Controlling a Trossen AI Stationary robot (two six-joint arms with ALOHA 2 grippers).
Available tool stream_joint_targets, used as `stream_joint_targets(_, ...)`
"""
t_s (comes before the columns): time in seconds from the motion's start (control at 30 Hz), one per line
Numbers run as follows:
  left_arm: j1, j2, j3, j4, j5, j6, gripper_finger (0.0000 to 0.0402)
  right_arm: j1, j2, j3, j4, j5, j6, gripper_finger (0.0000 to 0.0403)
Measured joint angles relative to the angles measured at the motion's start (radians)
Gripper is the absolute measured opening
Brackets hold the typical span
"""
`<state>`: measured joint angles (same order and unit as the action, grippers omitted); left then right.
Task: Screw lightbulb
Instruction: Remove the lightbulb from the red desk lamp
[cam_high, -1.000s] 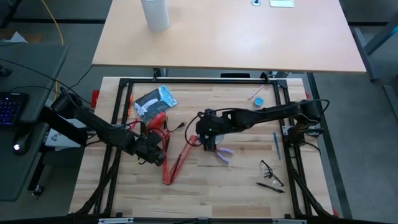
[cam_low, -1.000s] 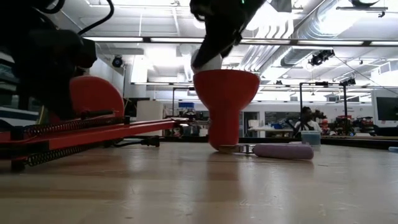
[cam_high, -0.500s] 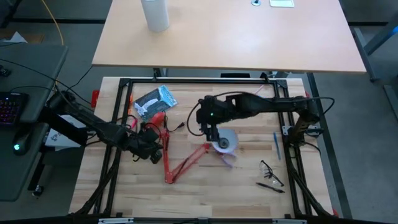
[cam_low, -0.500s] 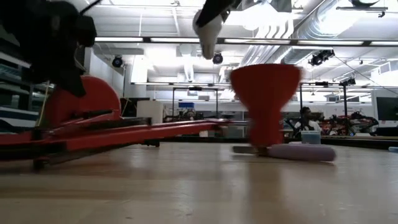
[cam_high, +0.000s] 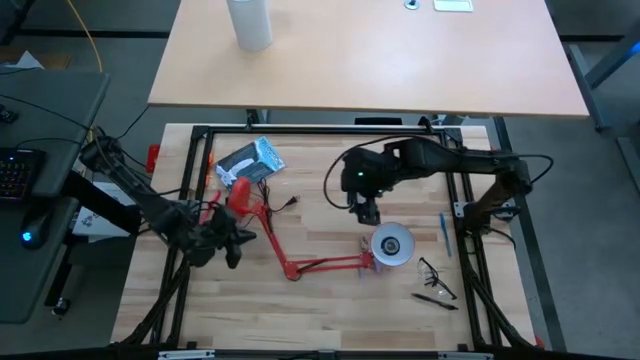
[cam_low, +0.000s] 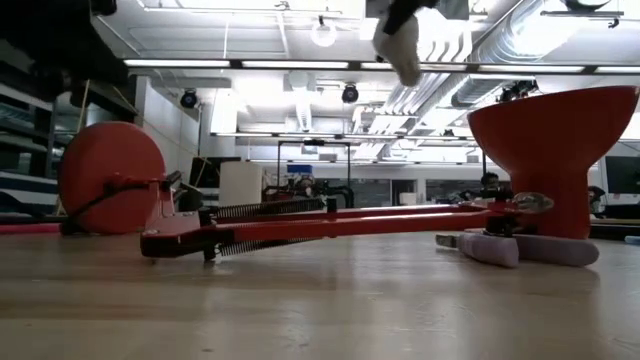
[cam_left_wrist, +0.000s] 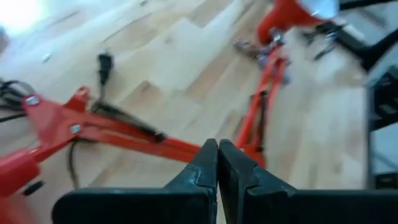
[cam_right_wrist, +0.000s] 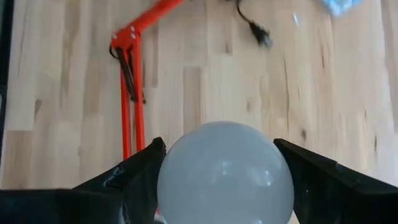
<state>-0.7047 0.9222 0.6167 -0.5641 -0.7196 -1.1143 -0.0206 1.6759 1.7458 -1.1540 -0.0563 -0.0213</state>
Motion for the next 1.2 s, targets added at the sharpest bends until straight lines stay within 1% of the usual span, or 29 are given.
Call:
stream_joint_targets(0.13,-0.051,-0.027,0.000,0.059,-0.048,0.035,0.0000,-0.013,-0.107,-0.152,0.060,-0.001,0.055,0.0280)
stream_joint_targets(0.23,-0.092,-0.038,0.000,0.062,-0.126,0.022,0.0000,-0.019,-0.228,-0.322,0.195,-0.001,0.145,0.0280)
stream_joint_targets(0.33,-0.116,-0.038,0.000,0.071,-0.195,0.002,0.0000,-0.019,-0.370,-0.506,0.395,0.002,0.262,0.0280)
stream_joint_targets(0.47,-0.105,-0.038,0.000,0.100,-0.199,0.010,0.0000,-0.018,-0.537,-0.724,0.703,0.006,0.377,0.0280)
stream_joint_targets(0.53,-0.090,-0.038,0.000,0.111,-0.200,0.018,0.0000,-0.018,-0.598,-0.805,0.835,0.049,0.395,0.0280)
stream_joint_targets(0.6,-0.073,-0.038,0.000,0.121,-0.200,0.017,0.0000,-0.019,-0.645,-0.870,0.944,0.129,0.427,0.0280)
stream_joint_targets(0.67,-0.058,-0.038,0.000,0.128,-0.200,0.009,0.0000,-0.019,-0.678,-0.912,1.009,0.206,0.486,0.0280)
stream_joint_targets(0.7,-0.051,-0.038,0.000,0.133,-0.200,0.003,0.0000,-0.019,-0.690,-0.927,1.020,0.228,0.515,0.0280)
stream_joint_targets(0.8,-0.033,-0.038,0.000,0.155,-0.200,0.001,0.0000,-0.019,-0.702,-0.945,1.019,0.247,0.561,0.0280)
stream_joint_targets(0.87,-0.022,-0.038,0.000,0.160,-0.200,0.000,0.0000,-0.019,-0.701,-0.946,1.011,0.230,0.540,0.0280)
stream_joint_targets(1.0,-0.004,-0.038,0.000,0.159,-0.200,-0.004,0.0000,-0.019,-0.680,-0.946,0.996,0.142,0.476,0.0280)
stream_joint_targets(1.13,0.014,-0.038,0.000,0.165,-0.200,-0.010,0.0000,-0.021,-0.617,-0.946,0.928,0.101,0.440,0.0280)
stream_joint_targets(1.2,0.022,-0.038,0.000,0.174,-0.198,-0.011,0.0000,-0.029,-0.568,-0.946,0.915,0.064,0.422,0.0282)
